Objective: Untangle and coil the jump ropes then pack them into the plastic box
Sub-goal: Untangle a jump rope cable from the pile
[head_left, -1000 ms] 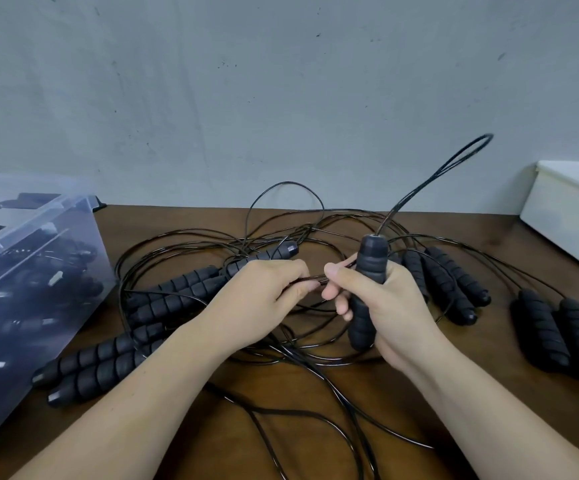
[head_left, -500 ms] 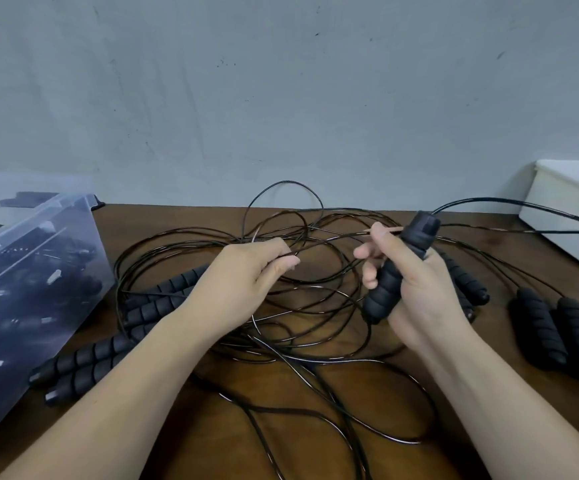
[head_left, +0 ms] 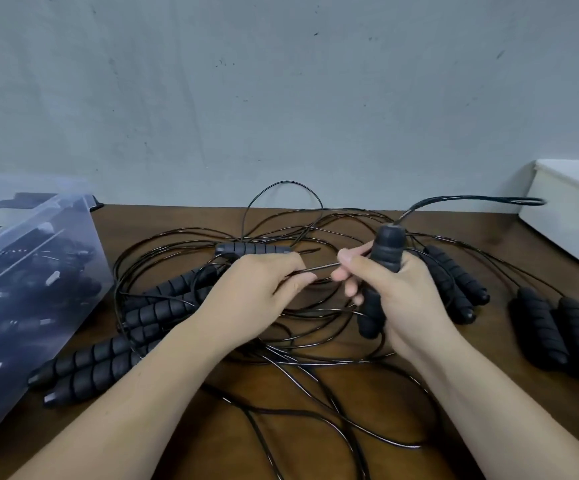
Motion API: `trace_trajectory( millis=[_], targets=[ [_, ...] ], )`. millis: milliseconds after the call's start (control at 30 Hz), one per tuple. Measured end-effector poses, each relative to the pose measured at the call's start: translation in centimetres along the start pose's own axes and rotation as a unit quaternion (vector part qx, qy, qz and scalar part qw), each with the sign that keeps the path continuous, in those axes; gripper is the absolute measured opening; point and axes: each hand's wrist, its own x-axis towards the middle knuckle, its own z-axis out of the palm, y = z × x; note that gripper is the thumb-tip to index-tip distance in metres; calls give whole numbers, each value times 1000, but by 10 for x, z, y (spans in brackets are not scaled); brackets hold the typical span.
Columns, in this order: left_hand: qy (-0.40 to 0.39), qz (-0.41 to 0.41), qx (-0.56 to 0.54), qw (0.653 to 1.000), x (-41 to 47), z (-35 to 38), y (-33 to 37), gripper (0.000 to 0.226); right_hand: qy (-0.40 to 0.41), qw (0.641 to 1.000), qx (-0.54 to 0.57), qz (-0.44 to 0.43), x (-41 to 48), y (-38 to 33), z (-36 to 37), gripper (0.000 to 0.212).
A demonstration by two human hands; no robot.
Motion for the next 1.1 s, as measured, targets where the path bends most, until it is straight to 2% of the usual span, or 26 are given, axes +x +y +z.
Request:
trace_trajectory(
  millis=[133,200,300,400,500,633,767,900,1100],
  targets=[
    [16,-36,7,999,3,-11,-10,23,66,994,84,-8,10,-13,-17,9],
    [23,-48,6,999,4,-14,-15,22,74,993,95,-11,13,-16,-21,16],
    [16,-40,20,999,4,-11,-14,25,43,993,112,0,11,-13,-16,12],
    [3,-11,25,1000,2,-5,-5,23,-5,996,91,7,5,-3,-4,29],
    [2,26,39,999,0,3,6,23,-35,999,7,-8,0,9,3,20],
    [-10,29,61,998,-1,8,4,27,-33,998,-53,-8,-2,19,5,14],
    [-1,3,49,999,1,0,-6,26,6,1000,-7,-12,2,9,0,7],
    [6,-30,38,999,3,-9,-14,27,58,996,57,-31,8,-5,-13,10],
    [6,4,49,999,-1,0,2,27,-8,999,38,-9,1,5,-1,17]
  ],
)
